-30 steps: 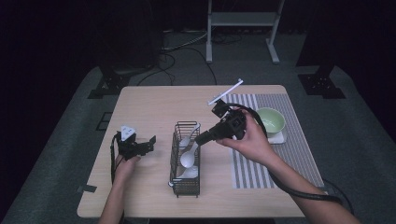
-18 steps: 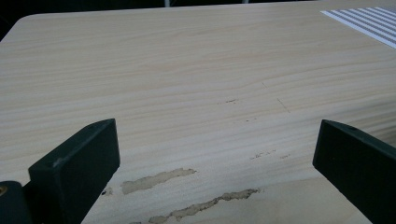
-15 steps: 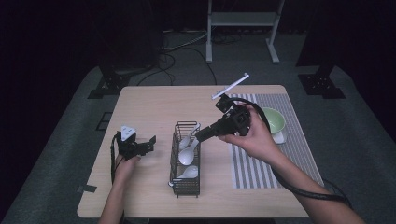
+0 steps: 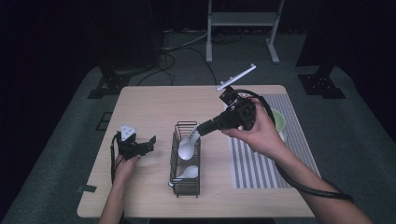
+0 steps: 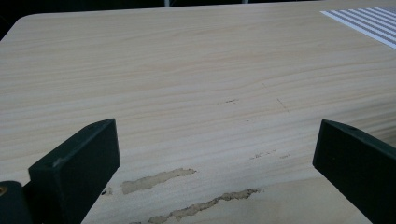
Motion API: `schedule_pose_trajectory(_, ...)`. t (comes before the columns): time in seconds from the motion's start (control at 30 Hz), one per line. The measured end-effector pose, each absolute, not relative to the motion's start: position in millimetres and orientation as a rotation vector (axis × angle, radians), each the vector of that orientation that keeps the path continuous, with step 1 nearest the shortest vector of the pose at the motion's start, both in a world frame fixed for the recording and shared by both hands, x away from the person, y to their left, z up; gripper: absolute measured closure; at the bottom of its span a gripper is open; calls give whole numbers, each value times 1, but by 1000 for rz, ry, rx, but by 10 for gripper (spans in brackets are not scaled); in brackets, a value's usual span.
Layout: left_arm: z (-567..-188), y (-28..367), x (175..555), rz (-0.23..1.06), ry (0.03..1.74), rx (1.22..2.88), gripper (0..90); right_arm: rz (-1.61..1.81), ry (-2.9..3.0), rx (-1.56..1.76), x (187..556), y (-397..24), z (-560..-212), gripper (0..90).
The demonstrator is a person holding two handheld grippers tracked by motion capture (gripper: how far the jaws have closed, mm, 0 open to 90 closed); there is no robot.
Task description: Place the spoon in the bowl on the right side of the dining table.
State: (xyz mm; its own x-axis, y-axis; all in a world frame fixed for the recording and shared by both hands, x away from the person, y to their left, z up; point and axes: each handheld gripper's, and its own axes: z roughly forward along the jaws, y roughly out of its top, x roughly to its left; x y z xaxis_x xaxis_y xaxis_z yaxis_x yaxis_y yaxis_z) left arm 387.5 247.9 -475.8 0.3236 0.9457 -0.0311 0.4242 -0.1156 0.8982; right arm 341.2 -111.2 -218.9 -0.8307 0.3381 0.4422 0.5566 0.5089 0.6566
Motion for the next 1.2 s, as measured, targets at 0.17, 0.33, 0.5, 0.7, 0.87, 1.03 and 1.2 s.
schedule_pose_trajectory(0.17, -476, 248, 387, 739, 1243, 1705, 0, -1231, -2491, -768, 342, -116, -216, 853)
schedule_pose_trajectory(0.33, -476, 248, 387, 740, 1243, 1706, 0, -1247, -2485, -787, 343, -123, -212, 853)
schedule_pose_trajectory(0.5, -476, 247, 387, 742, 1243, 1706, 0, -1266, -2483, -805, 344, -132, -207, 853)
schedule_pose_trajectory(0.7, -476, 247, 387, 742, 1242, 1708, 0, -1282, -2475, -840, 345, -143, -203, 854)
schedule_pose_trajectory(0.87, -476, 247, 387, 743, 1244, 1706, 0, -1287, -2475, -860, 347, -151, -202, 853)
schedule_pose_trajectory(1.03, -476, 247, 387, 747, 1243, 1707, 0, -1292, -2479, -881, 348, -157, -201, 853)
schedule_pose_trajectory(1.2, -476, 247, 387, 747, 1247, 1705, 0, -1301, -2472, -901, 349, -164, -201, 853)
